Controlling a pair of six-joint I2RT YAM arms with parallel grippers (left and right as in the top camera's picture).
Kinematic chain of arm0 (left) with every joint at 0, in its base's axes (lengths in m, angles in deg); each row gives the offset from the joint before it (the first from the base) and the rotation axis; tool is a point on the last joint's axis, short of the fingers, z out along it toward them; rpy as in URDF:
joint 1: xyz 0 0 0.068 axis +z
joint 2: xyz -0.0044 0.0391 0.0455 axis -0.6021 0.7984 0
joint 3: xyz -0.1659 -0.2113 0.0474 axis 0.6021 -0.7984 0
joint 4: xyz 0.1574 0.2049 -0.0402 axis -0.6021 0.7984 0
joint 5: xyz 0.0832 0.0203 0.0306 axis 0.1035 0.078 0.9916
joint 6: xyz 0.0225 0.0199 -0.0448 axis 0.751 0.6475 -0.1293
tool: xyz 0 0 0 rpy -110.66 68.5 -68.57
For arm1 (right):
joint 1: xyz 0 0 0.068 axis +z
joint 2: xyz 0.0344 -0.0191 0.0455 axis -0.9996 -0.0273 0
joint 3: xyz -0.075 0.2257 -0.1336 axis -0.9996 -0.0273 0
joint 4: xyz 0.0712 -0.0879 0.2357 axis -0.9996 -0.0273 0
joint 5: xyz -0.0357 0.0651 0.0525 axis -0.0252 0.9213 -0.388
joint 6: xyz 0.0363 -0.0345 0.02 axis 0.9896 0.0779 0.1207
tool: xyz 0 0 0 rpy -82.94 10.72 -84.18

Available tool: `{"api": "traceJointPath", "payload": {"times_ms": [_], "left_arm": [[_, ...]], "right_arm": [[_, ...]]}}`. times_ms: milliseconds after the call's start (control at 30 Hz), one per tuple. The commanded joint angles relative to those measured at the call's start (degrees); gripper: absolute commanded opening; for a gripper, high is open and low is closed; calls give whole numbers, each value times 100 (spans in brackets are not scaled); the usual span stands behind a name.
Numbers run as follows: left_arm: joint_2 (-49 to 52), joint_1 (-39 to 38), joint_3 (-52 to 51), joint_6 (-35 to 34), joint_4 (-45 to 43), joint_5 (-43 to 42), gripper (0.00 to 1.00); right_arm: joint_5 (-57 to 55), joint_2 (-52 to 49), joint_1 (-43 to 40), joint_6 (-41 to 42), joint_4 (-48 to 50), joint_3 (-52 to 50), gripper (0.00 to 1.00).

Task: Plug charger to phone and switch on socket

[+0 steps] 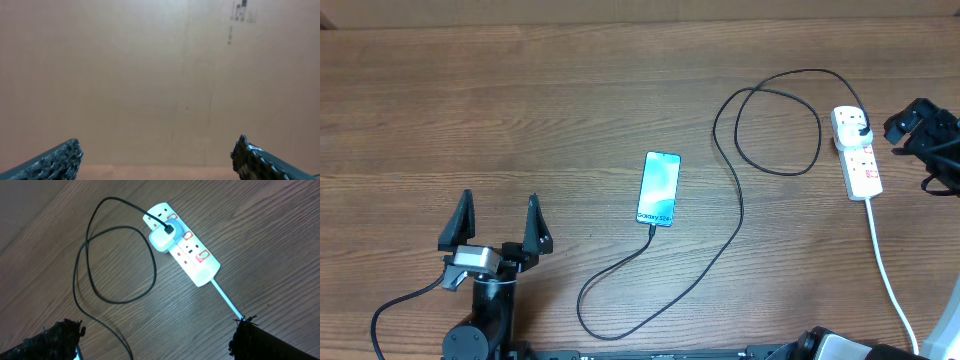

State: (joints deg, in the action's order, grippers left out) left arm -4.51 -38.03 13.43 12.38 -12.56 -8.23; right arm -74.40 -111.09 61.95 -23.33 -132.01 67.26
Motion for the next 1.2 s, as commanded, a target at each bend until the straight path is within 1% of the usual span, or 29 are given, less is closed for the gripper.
{"api": "traceJointPath", "payload": {"times_ms": [0,133,400,500,667,833,1167], "left_arm": [[-306,131,-52,107,382,33,99],[-570,186,-52,107,1060,127,99],[-568,186,-55,94,2087,466,99],[-568,186,-55,-55,2551,614,99],[-568,186,-55,-109,3248,638,99],[-568,186,-55,243,3259,595,99],[-568,186,-55,236,3248,599,99]], "right_arm": [[-52,31,17,0,31,114,100],[-52,31,17,0,31,114,100],[-52,31,17,0,31,114,100],[-52,31,17,0,31,114,100],[-52,31,17,0,31,114,100],[-52,31,17,0,31,114,100],[-52,31,17,0,31,114,100]]}}
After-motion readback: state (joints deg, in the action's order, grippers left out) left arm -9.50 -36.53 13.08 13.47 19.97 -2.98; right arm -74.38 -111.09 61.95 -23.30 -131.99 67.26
